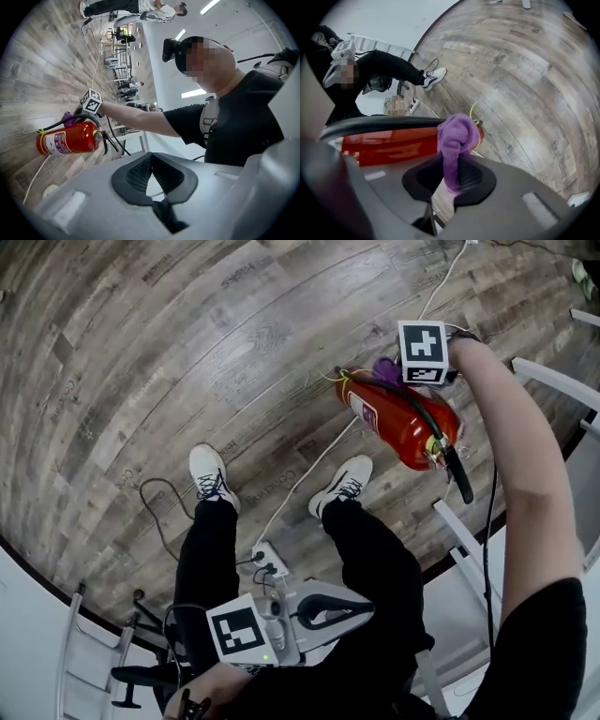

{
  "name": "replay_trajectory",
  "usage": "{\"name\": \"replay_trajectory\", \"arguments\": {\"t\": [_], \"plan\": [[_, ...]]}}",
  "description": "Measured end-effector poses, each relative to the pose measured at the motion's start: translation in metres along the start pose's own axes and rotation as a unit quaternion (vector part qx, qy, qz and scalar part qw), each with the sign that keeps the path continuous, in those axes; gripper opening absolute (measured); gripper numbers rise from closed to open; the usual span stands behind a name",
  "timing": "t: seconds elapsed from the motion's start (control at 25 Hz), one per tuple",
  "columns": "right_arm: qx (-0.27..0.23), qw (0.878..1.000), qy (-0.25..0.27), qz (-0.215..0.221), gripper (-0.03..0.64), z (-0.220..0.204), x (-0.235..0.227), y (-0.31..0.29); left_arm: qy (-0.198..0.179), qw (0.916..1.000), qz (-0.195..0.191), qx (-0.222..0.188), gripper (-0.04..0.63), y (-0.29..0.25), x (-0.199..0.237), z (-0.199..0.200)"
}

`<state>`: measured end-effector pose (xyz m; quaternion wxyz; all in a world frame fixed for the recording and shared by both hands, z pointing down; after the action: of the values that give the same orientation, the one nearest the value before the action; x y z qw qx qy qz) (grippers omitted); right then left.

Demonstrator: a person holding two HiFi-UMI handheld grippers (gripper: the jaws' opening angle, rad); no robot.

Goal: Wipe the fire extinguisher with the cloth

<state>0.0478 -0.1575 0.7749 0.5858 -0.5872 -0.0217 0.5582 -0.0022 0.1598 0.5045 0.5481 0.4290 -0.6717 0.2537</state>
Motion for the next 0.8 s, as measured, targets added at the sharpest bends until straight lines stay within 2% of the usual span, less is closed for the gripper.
{"name": "replay_trajectory", "arguments": {"t": [0.16,0.32,0.56,0.8], "plan": [[0.009,1.000,0.008,-0.007,0.060,0.029,-0.036,-0.045,0.008,0.9997,0.020,-0.011,-0.003,0.008,0.024,-0.006],[0.017,0.999,0.026,-0.016,0.060,0.054,-0.063,-0.077,0.021,0.9993,0.025,-0.016,-0.003,0.014,0.044,-0.010],[0.034,0.997,0.060,-0.035,0.058,0.084,-0.095,-0.121,0.021,0.9994,0.013,-0.024,-0.003,0.023,0.067,0.008],[0.014,0.999,0.041,-0.018,0.058,0.080,-0.093,-0.117,0.001,0.9994,-0.012,-0.031,-0.003,0.015,0.060,0.030]]}}
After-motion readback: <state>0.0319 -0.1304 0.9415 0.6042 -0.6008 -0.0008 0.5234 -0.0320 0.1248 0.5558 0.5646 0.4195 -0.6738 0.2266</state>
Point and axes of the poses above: the fingertips, and each gripper's own axes: y backward along the fingers, x to its left, z out of its top, the point moved 8 cm from there along y, backward along the fingers, and after that the axes turned 14 degrees about x, right-handed, at the moved point
